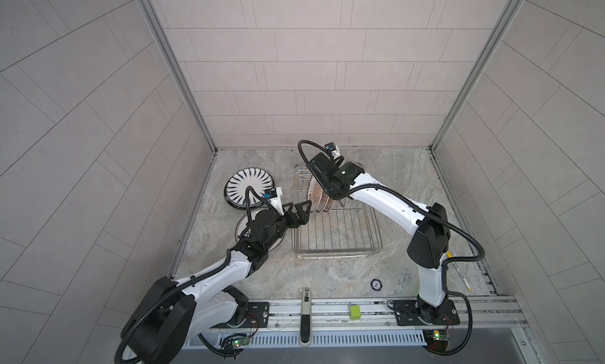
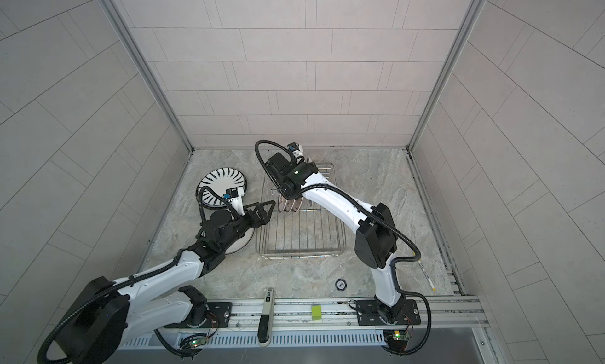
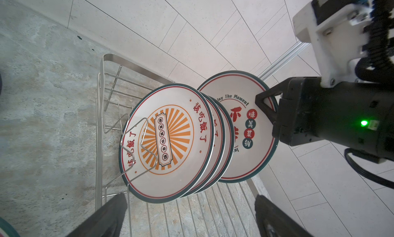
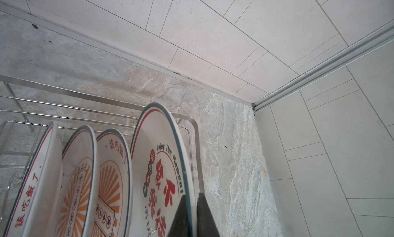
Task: Unload the plates from the dish rack
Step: Pick up the plate from the dish rack.
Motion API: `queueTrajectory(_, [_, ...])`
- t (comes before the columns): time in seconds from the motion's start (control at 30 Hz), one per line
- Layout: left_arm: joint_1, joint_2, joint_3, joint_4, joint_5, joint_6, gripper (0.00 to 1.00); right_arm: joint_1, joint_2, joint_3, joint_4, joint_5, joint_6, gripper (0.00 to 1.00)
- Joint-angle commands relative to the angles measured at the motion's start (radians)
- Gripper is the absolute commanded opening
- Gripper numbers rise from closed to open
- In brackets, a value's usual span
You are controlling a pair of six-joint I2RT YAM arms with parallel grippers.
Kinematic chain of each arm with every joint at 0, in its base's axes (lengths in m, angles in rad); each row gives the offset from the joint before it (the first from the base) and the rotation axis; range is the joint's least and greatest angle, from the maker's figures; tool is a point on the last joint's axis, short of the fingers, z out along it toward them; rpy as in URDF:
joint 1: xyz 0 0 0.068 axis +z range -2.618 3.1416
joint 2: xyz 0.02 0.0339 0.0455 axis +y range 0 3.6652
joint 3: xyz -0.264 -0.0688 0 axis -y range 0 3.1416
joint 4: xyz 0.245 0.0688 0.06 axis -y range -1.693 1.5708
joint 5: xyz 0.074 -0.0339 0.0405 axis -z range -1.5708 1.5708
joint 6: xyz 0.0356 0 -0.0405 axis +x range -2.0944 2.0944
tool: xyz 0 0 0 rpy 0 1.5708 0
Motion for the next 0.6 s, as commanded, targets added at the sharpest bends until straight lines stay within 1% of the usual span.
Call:
queueTrajectory(0.0, [-0.002, -0.033, -0.017, 0.04, -0.015, -0.01, 1.0, 0.013, -0.089, 0.019, -0.036, 0.108, -0.004, 0.03])
queueTrajectory(0.1, [-0.003, -0.049, -0.023, 0.038, -0.014, -0.009, 1.0, 0.025, -0.13, -0.002, -0.031, 0.144, -0.009, 0.03])
queueTrajectory(0.3, [-0.003, -0.062, -0.025, 0.043, -0.004, -0.009, 1.0, 0.036, -0.236, -0.096, 0.024, 0.148, -0.027, 0.02])
queueTrajectory(0.4, [-0.004, -0.056, -0.023, 0.051, 0.008, -0.042, 1.0, 0.038, -0.315, -0.178, 0.082, 0.141, -0.037, 0.02])
queueTrajectory(0.47, [-0.005, -0.062, -0.027, 0.066, 0.013, -0.041, 1.0, 0.036, -0.385, -0.259, 0.16, 0.106, -0.065, 0.01])
queueTrajectory(0.57, [-0.013, -0.08, -0.033, 0.069, -0.005, -0.027, 1.0, 0.026, -0.492, -0.372, 0.262, 0.006, -0.085, 0.01])
